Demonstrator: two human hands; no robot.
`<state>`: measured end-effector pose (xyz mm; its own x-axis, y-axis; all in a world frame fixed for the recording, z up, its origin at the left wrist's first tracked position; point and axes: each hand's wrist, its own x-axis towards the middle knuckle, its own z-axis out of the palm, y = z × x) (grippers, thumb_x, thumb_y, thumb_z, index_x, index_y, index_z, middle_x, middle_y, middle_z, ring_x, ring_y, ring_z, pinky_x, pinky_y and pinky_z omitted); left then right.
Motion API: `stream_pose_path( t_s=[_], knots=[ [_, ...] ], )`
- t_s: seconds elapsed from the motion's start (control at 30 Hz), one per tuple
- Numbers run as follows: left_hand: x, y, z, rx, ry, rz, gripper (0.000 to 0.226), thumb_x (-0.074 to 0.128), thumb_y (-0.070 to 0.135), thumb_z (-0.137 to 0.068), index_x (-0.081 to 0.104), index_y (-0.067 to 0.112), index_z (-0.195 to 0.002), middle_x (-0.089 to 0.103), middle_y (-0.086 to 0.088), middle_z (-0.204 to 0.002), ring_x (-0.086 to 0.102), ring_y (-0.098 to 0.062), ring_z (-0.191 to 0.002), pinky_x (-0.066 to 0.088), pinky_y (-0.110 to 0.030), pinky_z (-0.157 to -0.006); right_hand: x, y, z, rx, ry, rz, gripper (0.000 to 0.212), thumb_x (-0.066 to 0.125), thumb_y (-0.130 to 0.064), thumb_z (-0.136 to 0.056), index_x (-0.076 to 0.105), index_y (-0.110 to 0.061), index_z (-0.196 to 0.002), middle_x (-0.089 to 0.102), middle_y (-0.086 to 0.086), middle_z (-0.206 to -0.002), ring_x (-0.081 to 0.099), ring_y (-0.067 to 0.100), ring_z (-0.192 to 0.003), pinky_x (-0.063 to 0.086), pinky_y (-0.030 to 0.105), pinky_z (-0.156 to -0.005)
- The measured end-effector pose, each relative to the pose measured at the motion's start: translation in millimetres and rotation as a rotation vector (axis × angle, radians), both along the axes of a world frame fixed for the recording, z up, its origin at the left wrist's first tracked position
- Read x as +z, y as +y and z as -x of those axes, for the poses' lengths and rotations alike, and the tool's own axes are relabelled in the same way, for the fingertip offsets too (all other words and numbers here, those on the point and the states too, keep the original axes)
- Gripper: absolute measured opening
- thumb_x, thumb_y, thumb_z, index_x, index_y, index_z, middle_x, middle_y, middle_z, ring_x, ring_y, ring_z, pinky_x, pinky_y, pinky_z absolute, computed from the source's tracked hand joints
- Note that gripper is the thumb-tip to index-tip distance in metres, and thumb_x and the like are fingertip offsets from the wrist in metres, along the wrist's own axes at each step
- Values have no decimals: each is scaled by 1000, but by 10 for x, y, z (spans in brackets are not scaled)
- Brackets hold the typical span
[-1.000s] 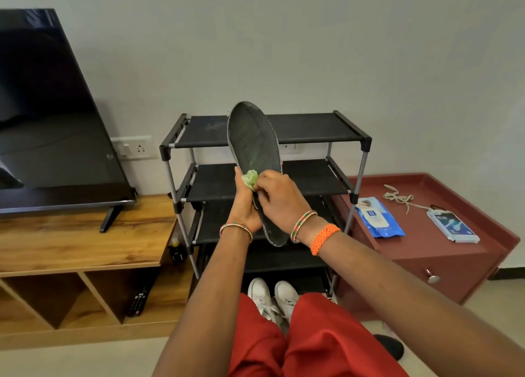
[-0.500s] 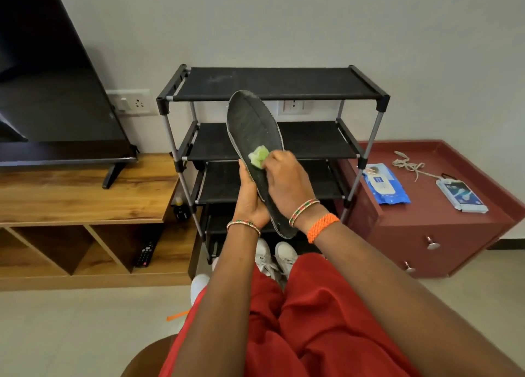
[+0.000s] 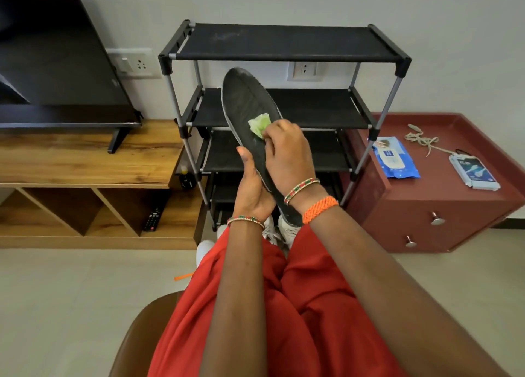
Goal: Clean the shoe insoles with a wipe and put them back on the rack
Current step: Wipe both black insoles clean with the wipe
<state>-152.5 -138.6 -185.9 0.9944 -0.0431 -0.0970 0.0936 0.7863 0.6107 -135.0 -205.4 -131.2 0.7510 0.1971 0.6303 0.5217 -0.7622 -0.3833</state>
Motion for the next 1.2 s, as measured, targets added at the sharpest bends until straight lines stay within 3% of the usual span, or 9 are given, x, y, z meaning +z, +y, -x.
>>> stream_pose_path(
  t_s=[0.1,0.17,0.3,0.4,0.53,0.63,0.8,0.97,1.2],
  knots=[
    [-98,63,12,26,36,114,59,26,61,-93,60,20,-117,62,-7,-124,50,-22,-126,35,-38,-110,-98,21,123,80,13,58,12,55,2,-85,64,-1,-91,58,11,-94,53,25,-87,50,36,-66],
    [-114,101,-51,45,42,158,56,29,59,-93,61,17,-110,63,-7,-114,53,-22,-120,34,-38,-111,-190,-5,205,173,35,118,12,54,0,-86,64,-2,-91,58,10,-94,53,25,-87,51,39,-67],
    [17,72,-286,43,44,-15,47,33,48,-98,57,11,-114,64,-10,-110,57,-22,-112,36,-41,-109,-182,-91,-15,106,56,130,15,50,-5,-88,64,-3,-93,58,10,-94,52,25,-91,50,44,-65],
    [101,70,-536,27,2,-158,24,37,20,-102,49,11,-121,61,-10,-110,58,-21,-106,43,-38,-104,-121,-159,-277,0,51,124,14,50,-5,-90,63,-4,-93,58,10,-91,52,26,-92,50,41,-63],
    [117,143,-818,51,28,-228,18,36,7,-101,54,10,-105,61,-9,-95,60,-18,-88,48,-34,-90,-213,-188,-405,45,53,153,16,50,-2,-87,63,-5,-96,58,11,-94,53,27,-92,51,42,-68],
    [19,192,-996,83,53,-232,23,33,11,-102,56,15,-96,63,-5,-92,60,-17,-84,49,-31,-85,-421,-157,-410,183,91,251,18,51,0,-86,62,-4,-101,57,11,-96,53,28,-92,52,42,-67],
    [-177,203,-1308,97,97,-262,23,34,13,-102,57,13,-98,63,-7,-92,61,-18,-84,50,-33,-85,-561,-197,-963,9,122,205,21,50,-2,-88,62,-6,-105,57,9,-102,50,25,-96,48,34,-71],
    [-362,321,-1661,144,112,-370,19,47,17,-98,63,7,-102,65,-12,-96,63,-20,-86,49,-39,-91,-658,-168,-1483,-14,198,181,20,51,-5,-89,62,-5,-106,57,9,-103,51,24,-99,50,38,-77],
    [-618,480,-2010,86,203,-328,33,34,30,-102,60,9,-99,70,-2,-82,63,-13,-83,54,-21,-72,-991,-79,-1616,334,114,254,27,58,5,-79,66,-2,-104,66,14,-103,61,30,-100,57,40,-74]
  ],
)
